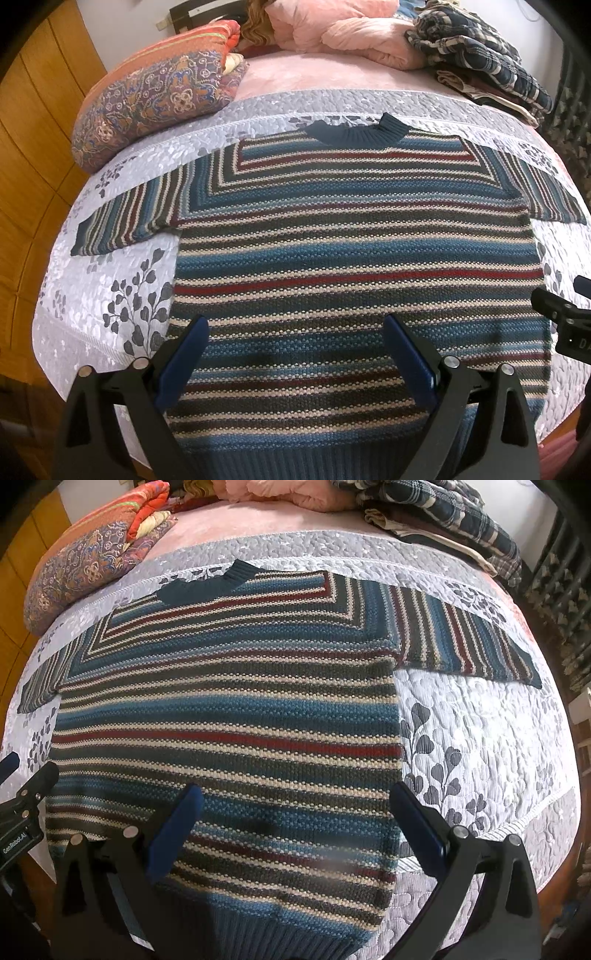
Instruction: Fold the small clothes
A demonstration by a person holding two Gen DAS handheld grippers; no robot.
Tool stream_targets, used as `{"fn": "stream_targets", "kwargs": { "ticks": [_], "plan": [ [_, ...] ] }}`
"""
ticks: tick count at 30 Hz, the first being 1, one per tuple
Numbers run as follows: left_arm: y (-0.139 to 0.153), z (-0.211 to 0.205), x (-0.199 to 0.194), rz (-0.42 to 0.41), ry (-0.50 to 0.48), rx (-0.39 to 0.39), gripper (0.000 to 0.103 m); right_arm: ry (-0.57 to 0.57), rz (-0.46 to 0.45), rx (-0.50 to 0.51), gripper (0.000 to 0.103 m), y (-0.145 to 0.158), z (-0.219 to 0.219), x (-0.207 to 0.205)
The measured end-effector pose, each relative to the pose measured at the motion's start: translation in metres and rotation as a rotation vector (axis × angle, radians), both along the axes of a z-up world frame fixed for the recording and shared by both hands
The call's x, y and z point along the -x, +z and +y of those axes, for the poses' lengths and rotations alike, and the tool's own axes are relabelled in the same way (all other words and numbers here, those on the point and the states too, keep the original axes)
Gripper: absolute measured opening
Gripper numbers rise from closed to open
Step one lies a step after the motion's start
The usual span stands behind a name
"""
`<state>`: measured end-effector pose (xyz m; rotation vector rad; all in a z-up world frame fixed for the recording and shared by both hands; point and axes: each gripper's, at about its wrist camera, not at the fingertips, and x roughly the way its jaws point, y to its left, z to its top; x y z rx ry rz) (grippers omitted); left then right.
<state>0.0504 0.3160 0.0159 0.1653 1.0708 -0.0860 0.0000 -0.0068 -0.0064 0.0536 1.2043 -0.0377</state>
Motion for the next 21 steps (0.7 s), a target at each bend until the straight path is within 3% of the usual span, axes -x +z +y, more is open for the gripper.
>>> {"fn": "stream_targets", "kwargs": {
  "ticks": [21],
  "plan": [
    [0.0003, 0.0006, -0.0011, -0.002, 0.01, -0.006, 0.095, 0.0, -0.012, -0.004, 0.1, 0.0047, 0.0023, -0.002]
  ]
}}
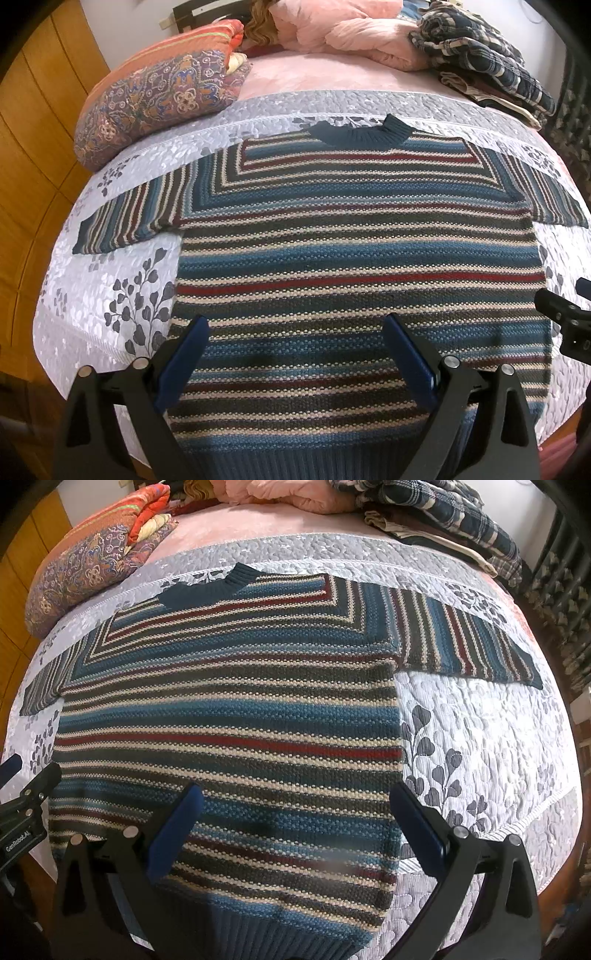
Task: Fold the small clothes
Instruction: 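Move the right tool to the sweater sleeve cuff and close on it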
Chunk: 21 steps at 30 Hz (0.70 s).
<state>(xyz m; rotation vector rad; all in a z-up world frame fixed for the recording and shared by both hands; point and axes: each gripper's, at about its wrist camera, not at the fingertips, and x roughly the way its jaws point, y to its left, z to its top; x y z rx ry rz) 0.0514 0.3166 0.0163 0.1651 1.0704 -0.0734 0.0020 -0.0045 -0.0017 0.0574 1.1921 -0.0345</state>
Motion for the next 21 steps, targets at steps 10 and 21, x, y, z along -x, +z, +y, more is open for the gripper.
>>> {"fn": "stream_targets", "kwargs": {
  "ticks": [10, 21],
  "plan": [
    [0.001, 0.0, -0.001, -0.005, 0.0, 0.007, 0.095, 0.0, -0.033, -0.007, 0.1, 0.004, -0.002, 0.001],
    [-0.002, -0.042, -0.028, -0.045, -0.022, -0.053, 0.095, -0.114, -0.017, -0.019, 0.1, 0.018, -0.088, -0.053]
  ]
}}
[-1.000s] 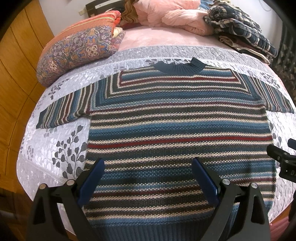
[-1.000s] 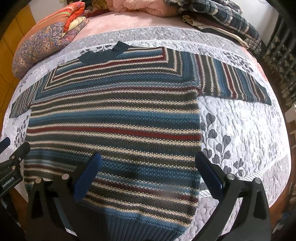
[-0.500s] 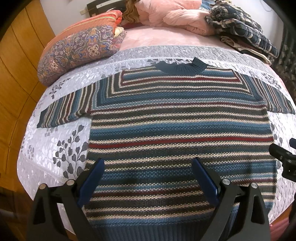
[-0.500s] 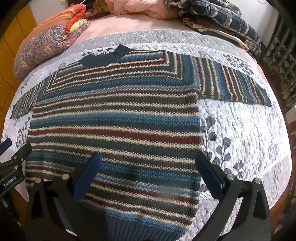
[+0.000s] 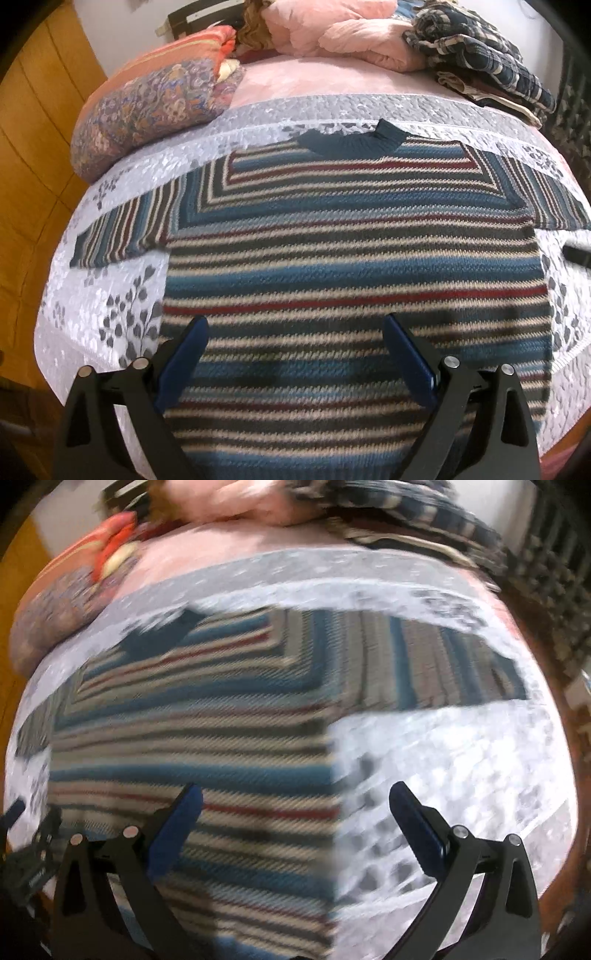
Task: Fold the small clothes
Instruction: 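Move the right tool to the sweater sleeve cuff and close on it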
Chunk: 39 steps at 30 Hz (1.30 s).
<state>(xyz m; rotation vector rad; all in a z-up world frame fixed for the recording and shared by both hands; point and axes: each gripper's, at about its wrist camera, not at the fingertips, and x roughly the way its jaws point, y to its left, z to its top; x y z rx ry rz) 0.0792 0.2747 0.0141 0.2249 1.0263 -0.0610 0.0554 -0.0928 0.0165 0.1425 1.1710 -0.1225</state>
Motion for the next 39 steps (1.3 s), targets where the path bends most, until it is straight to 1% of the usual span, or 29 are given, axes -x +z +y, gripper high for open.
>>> {"fn": "stream_targets", "kwargs": {
  "ticks": [2, 4, 5, 6, 8, 11, 13, 14, 15, 17, 18, 21, 25, 26, 27, 28, 29, 30, 32, 33, 35, 36, 37, 39],
  "plan": [
    [0.0, -0.014, -0.01, -0.015, -0.01, -0.005, 0.095, -0.058, 0.009, -0.031, 0.1, 0.002, -0.037, -0.013],
    [0.002, -0.031, -0.024, -0.017, -0.016, 0.012, 0.095, -0.127, 0.028, -0.081, 0.1, -0.001, -0.079, -0.024],
    [0.003, -0.04, -0.032, -0.017, -0.021, 0.029, 0.095, -0.153, 0.04, -0.101, 0.1, -0.004, -0.1, -0.031],
    [0.005, -0.052, -0.043, -0.017, -0.027, 0.047, 0.095, -0.166, 0.048, -0.105, 0.1, -0.007, -0.114, -0.035],
    [0.008, -0.069, -0.058, -0.015, -0.025, 0.084, 0.095, -0.207, 0.065, -0.103, 0.1, -0.017, -0.157, -0.047],
    [0.01, -0.094, -0.083, -0.002, -0.037, 0.162, 0.095, -0.295, 0.112, -0.11, 0.1, -0.044, -0.232, -0.064],
    [0.007, -0.107, -0.097, 0.002, -0.04, 0.193, 0.095, -0.368, 0.139, -0.121, 0.1, -0.064, -0.281, -0.068],
    [0.005, -0.111, -0.103, 0.001, -0.038, 0.191, 0.095, -0.39, 0.146, -0.129, 0.1, -0.07, -0.297, -0.068],
    [0.002, -0.114, -0.107, 0.003, -0.035, 0.186, 0.095, -0.415, 0.148, -0.151, 0.1, -0.077, -0.315, -0.069],
    [-0.009, -0.118, -0.12, 0.029, -0.016, 0.19, 0.095, -0.464, 0.136, -0.225, 0.099, -0.093, -0.35, -0.068],
    [-0.013, -0.116, -0.123, 0.041, -0.005, 0.196, 0.095, -0.497, 0.117, -0.261, 0.099, -0.099, -0.367, -0.067],
    [-0.028, -0.117, -0.133, 0.082, 0.028, 0.209, 0.095, -0.534, 0.103, -0.302, 0.099, -0.111, -0.388, -0.067],
    [-0.038, -0.121, -0.137, 0.09, 0.024, 0.199, 0.095, -0.538, 0.098, -0.305, 0.099, -0.123, -0.404, -0.075],
    [-0.039, -0.122, -0.137, 0.091, 0.02, 0.2, 0.095, -0.535, 0.094, -0.3, 0.097, -0.124, -0.407, -0.078],
    [-0.04, -0.125, -0.137, 0.091, 0.012, 0.196, 0.095, -0.532, 0.089, -0.296, 0.095, -0.125, -0.41, -0.08],
    [-0.041, -0.127, -0.137, 0.088, 0.006, 0.191, 0.095, -0.535, 0.088, -0.283, 0.083, -0.126, -0.412, -0.083],
    [-0.041, -0.129, -0.136, 0.081, -0.003, 0.183, 0.095, -0.543, 0.094, -0.266, 0.074, -0.127, -0.414, -0.085],
    [-0.041, -0.131, -0.135, 0.074, -0.013, 0.172, 0.095, -0.545, 0.09, -0.256, 0.071, -0.127, -0.416, -0.085],
    [-0.041, -0.132, -0.135, 0.073, -0.019, 0.173, 0.095, -0.538, 0.085, -0.239, 0.055, -0.125, -0.414, -0.084],
    [-0.042, -0.132, -0.136, 0.079, -0.018, 0.179, 0.095, -0.531, 0.08, -0.233, 0.049, -0.123, -0.414, -0.081],
    [-0.041, -0.131, -0.137, 0.083, -0.012, 0.188, 0.095, -0.51, 0.059, -0.274, 0.02, -0.118, -0.414, -0.077],
    [-0.041, -0.13, -0.137, 0.083, -0.011, 0.189, 0.095, -0.506, 0.048, -0.3, 0.017, -0.114, -0.415, -0.073],
    [-0.041, -0.128, -0.137, 0.083, -0.011, 0.191, 0.095, -0.501, 0.036, -0.304, 0.016, -0.109, -0.413, -0.072],
    [-0.04, -0.124, -0.138, 0.083, -0.006, 0.194, 0.095, -0.478, 0.022, -0.26, 0.015, -0.098, -0.406, -0.074]
  ]
}}
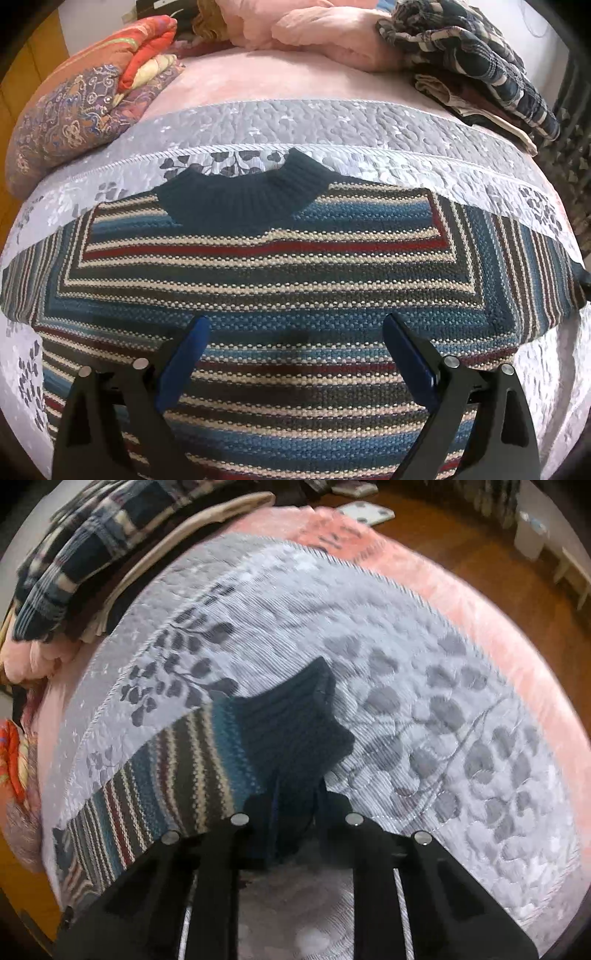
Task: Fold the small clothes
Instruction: 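Move the right tool to the sweater sleeve cuff and close on it, then fold the gripped sleeve across the sweater body with the right tool and release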
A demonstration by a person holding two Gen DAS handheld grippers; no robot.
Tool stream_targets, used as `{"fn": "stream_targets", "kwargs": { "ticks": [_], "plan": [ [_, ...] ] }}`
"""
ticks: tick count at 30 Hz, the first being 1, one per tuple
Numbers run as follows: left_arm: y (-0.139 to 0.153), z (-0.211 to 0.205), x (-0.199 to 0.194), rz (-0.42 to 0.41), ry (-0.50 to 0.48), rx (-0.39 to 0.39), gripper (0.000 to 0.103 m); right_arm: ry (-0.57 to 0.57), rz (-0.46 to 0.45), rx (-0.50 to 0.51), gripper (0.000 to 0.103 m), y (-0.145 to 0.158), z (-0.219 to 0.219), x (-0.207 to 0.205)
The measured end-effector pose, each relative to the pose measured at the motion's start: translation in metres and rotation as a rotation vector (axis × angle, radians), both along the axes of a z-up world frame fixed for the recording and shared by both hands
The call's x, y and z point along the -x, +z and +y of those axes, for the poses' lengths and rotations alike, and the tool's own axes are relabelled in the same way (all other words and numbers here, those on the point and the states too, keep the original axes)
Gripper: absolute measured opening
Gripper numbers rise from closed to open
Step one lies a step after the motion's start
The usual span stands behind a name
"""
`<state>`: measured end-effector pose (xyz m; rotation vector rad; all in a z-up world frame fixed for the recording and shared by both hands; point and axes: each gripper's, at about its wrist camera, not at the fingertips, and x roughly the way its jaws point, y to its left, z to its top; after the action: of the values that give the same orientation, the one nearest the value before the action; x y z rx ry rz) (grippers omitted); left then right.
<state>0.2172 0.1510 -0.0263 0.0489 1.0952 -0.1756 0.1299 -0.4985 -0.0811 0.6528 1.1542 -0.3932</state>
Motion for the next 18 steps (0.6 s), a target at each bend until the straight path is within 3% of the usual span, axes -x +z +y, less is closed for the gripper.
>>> {"fn": "stream_targets", "kwargs": {
  "ticks": [8, 13, 18],
  "plan": [
    [-0.002, 0.03, -0.011, 0.014, 0.053, 0.012, 0.095, 0.154, -0.077, 0.1, 0.013, 0.055, 0.064, -0.017],
    [-0.003, 0.048, -0.015, 0.027, 0.071, 0.024, 0.095, 0.35, -0.141, 0.148, 0.013, 0.088, 0.151, -0.037],
    [-0.002, 0.066, -0.018, 0.044, 0.081, 0.049, 0.095, 0.535, -0.172, 0.158, 0.012, 0.099, 0.243, -0.049]
  ]
}}
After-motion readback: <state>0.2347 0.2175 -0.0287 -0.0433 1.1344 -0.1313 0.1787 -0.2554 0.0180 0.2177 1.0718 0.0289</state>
